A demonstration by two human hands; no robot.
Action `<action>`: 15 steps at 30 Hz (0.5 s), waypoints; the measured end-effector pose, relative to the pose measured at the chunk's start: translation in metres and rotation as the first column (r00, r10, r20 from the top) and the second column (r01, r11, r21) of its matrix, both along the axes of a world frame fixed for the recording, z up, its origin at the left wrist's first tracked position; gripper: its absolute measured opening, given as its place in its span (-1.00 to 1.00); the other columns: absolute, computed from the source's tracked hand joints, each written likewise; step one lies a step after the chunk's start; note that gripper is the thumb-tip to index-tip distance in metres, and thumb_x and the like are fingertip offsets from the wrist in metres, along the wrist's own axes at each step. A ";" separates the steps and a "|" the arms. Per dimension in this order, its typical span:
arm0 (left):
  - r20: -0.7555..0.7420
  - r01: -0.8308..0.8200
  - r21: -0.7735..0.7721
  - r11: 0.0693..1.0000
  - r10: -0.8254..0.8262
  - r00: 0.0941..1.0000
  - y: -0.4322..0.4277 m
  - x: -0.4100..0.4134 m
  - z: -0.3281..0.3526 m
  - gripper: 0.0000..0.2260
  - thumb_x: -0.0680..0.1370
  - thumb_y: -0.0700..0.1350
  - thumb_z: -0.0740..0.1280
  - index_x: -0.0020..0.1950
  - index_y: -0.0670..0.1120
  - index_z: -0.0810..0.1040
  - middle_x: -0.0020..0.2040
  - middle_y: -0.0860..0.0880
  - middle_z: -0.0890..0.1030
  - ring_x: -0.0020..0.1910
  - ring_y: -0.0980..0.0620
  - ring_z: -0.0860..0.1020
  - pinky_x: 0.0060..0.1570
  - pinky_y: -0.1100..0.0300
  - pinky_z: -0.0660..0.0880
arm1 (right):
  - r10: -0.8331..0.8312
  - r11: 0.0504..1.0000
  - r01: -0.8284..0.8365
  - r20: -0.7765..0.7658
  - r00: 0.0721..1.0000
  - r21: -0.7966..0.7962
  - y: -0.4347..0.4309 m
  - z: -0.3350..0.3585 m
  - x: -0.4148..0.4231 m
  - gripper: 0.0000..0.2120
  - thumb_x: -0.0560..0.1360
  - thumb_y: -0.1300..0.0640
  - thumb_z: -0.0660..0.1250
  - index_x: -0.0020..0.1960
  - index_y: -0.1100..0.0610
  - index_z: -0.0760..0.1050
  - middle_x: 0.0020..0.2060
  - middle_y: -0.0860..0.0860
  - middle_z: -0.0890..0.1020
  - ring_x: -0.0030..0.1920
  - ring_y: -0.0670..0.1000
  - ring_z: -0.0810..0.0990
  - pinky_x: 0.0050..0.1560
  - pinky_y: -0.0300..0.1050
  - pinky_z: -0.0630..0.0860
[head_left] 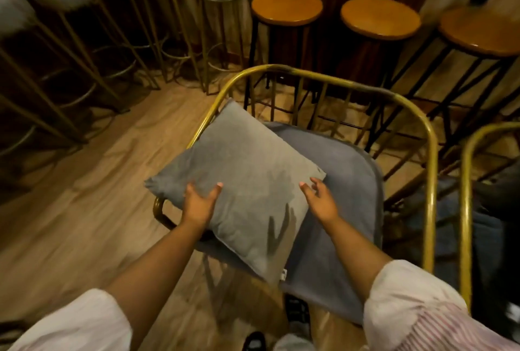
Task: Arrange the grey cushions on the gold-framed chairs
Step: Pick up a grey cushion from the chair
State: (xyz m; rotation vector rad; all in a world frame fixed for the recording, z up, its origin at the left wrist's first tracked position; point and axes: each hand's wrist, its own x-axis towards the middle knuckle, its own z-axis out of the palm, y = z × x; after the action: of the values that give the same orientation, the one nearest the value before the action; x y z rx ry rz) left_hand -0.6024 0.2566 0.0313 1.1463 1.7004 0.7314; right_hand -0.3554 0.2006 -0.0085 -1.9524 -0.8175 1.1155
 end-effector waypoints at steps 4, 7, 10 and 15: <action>-0.001 -0.286 -0.115 0.951 0.288 0.958 0.011 -0.002 -0.030 -0.09 0.41 0.09 0.45 0.56 -0.03 -0.06 0.52 -0.20 0.12 0.48 -0.24 0.21 0.44 -0.07 0.22 | 0.101 0.994 -0.099 0.051 0.994 -0.039 0.069 -0.011 0.014 -0.44 0.56 -0.06 0.24 0.47 0.16 0.24 0.45 0.18 0.32 0.42 0.22 0.33 0.43 0.12 0.26; -0.009 -0.439 -0.125 0.890 0.442 0.897 0.017 0.007 -0.053 -0.03 0.39 0.09 0.47 0.56 -0.03 -0.13 0.55 -0.18 0.07 0.51 -0.22 0.15 0.47 -0.07 0.17 | 0.183 0.981 -0.179 0.060 0.981 -0.070 0.121 -0.026 0.025 -0.41 0.56 -0.11 0.21 0.50 0.11 0.18 0.48 0.15 0.29 0.44 0.21 0.29 0.44 0.11 0.23; 0.027 -0.561 -0.160 0.812 0.572 0.820 0.021 0.024 -0.080 -0.01 0.38 0.07 0.48 0.56 0.01 -0.15 0.56 -0.18 0.06 0.52 -0.22 0.12 0.49 -0.08 0.14 | 0.246 0.966 -0.241 0.042 0.968 -0.091 0.171 -0.045 0.031 -0.41 0.56 -0.09 0.22 0.50 0.11 0.17 0.49 0.13 0.27 0.45 0.19 0.27 0.42 0.05 0.22; -0.011 -0.663 -0.121 0.739 0.667 0.745 0.030 0.046 -0.118 -0.02 0.39 0.07 0.47 0.56 -0.01 -0.15 0.58 -0.12 0.02 0.54 -0.15 0.11 0.48 -0.01 0.11 | 0.327 0.937 -0.327 -0.019 0.945 -0.125 0.236 -0.076 0.037 -0.32 0.51 -0.14 0.27 0.52 0.07 0.13 0.51 0.10 0.24 0.48 0.19 0.24 0.45 0.09 0.21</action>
State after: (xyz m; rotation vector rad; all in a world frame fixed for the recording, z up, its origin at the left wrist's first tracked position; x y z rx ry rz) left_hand -0.5559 0.2865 -0.0865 0.4011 2.1125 1.0543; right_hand -0.3181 0.4362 -0.0842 -1.9652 -1.1281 1.3887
